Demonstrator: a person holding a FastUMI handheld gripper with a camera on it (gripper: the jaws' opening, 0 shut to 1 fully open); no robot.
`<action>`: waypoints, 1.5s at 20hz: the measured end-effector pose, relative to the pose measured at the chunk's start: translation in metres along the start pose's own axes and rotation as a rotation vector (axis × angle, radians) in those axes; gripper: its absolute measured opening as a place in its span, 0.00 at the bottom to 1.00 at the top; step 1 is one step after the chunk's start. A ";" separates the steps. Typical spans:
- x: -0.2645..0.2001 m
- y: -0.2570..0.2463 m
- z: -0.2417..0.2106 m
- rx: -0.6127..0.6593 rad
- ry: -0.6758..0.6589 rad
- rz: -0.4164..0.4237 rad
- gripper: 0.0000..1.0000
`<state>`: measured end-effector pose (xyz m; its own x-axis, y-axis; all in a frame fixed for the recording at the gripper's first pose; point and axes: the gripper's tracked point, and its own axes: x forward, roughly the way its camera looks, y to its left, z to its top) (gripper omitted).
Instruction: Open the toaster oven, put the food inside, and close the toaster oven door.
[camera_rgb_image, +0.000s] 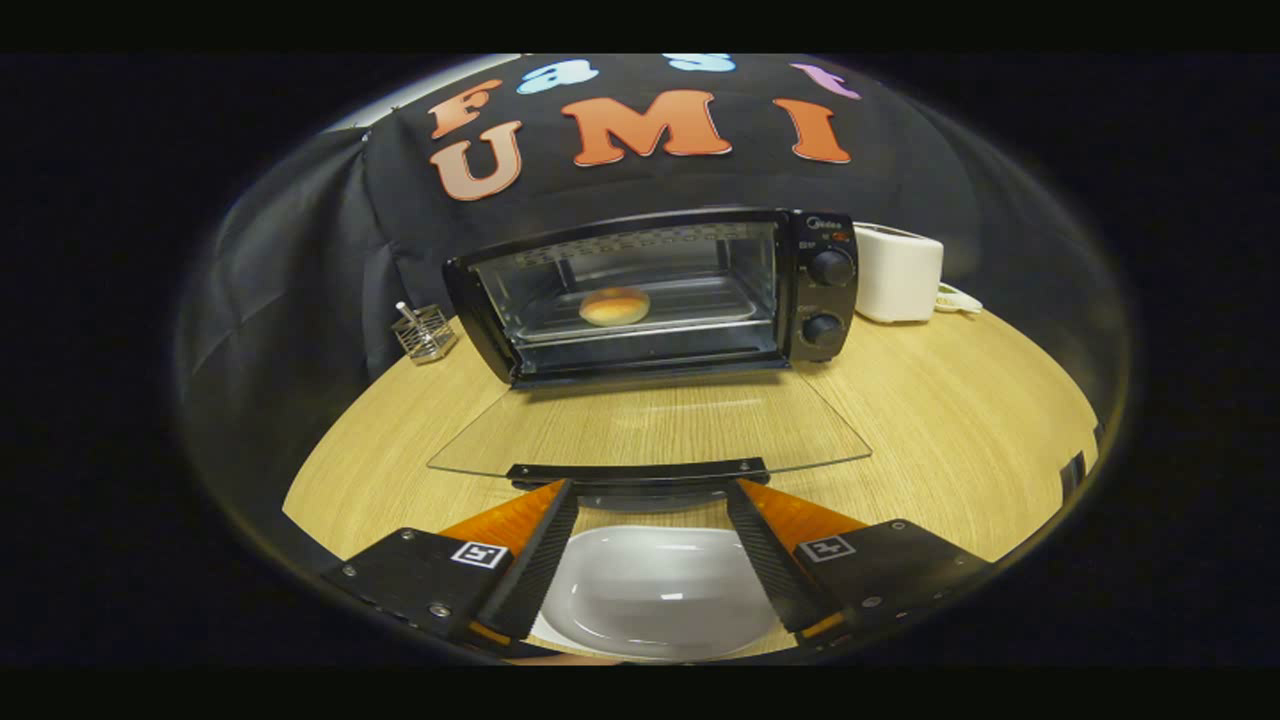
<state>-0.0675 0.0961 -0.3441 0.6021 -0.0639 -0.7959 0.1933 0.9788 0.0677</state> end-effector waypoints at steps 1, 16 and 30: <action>-0.003 0.000 0.005 -0.014 -0.017 -0.001 0.90; 0.032 0.002 0.099 0.002 -0.201 0.044 0.89; 0.047 -0.001 0.179 -0.080 -0.407 0.012 0.89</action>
<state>0.0992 0.0575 -0.2746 0.8642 -0.1084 -0.4913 0.1330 0.9910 0.0154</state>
